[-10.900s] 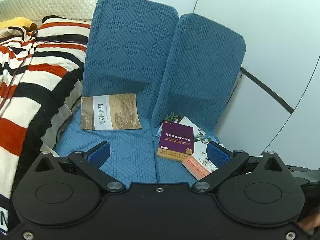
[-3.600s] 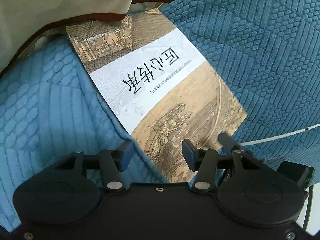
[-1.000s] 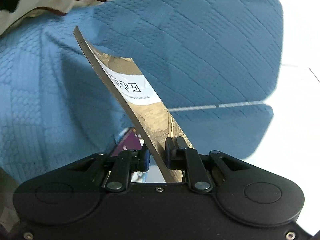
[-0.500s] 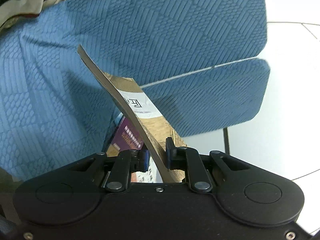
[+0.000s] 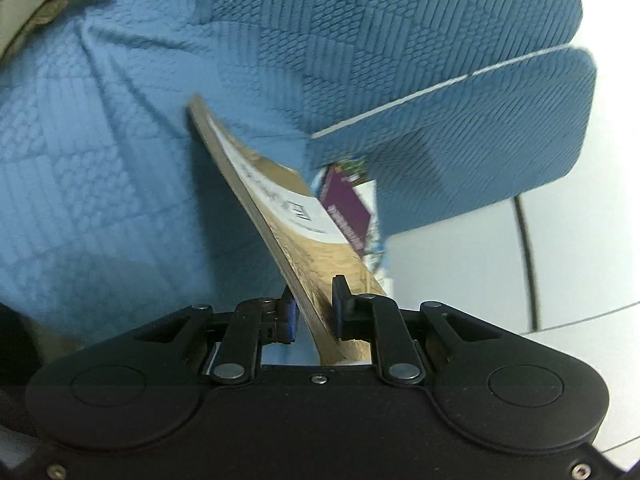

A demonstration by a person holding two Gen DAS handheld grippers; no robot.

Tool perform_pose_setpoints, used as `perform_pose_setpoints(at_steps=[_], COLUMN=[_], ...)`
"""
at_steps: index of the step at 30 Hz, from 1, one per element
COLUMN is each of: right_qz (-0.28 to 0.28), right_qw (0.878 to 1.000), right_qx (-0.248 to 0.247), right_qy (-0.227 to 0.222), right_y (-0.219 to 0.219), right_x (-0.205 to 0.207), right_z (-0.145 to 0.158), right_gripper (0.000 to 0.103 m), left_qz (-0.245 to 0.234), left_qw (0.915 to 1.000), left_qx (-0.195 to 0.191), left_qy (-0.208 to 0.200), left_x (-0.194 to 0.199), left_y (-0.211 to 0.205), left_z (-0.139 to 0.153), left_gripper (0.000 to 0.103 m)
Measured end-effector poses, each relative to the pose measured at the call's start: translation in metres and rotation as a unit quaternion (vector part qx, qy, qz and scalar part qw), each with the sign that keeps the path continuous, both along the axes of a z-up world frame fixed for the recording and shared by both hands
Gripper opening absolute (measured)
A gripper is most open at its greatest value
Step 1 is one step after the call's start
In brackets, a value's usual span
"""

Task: Organize objects

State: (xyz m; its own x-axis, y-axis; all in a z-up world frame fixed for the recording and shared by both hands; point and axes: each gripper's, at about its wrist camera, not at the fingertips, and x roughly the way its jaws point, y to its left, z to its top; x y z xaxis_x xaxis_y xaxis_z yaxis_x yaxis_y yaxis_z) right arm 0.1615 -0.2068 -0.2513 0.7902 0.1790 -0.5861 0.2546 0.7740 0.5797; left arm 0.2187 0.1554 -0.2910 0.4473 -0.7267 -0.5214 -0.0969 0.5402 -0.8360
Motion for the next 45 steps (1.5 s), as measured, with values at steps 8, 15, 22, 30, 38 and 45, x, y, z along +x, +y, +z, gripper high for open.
perform_pose_setpoints(at_steps=[8,15,22,30,38,45], right_qz=[0.023,0.018,0.012,0.031,0.053,0.072], right_qw=[0.999,0.994,0.991,0.989,0.994,0.989], right_qx=[0.013,0.051,0.065,0.003,-0.068,-0.130], right_qy=[0.039,0.096,0.116,0.142,0.071,0.016], right_y=[0.014,0.014,0.011,0.003,-0.001,0.003], right_x=[-0.019,-0.024,-0.023,-0.027,-0.042,-0.066], right_z=[-0.039,-0.084,-0.085,-0.061,0.009,0.080], right_gripper=[0.019,0.022,0.034,0.035,0.034,0.034], left_qz=[-0.022,-0.042,-0.061,-0.052,-0.047,-0.055], left_qw=[0.9959,0.9864,0.9796,0.9705,0.9646,0.9555], left_qx=[0.073,0.139,0.176,0.233,0.256,0.264], left_qy=[0.048,0.077,0.075,0.032,-0.041,-0.119], left_x=[-0.013,-0.021,-0.024,-0.025,-0.037,-0.065], left_y=[-0.002,-0.012,-0.014,-0.021,-0.039,-0.066], left_z=[-0.039,-0.058,-0.045,-0.006,0.064,0.137], left_gripper=[0.014,0.014,0.052,0.065,0.069,0.076])
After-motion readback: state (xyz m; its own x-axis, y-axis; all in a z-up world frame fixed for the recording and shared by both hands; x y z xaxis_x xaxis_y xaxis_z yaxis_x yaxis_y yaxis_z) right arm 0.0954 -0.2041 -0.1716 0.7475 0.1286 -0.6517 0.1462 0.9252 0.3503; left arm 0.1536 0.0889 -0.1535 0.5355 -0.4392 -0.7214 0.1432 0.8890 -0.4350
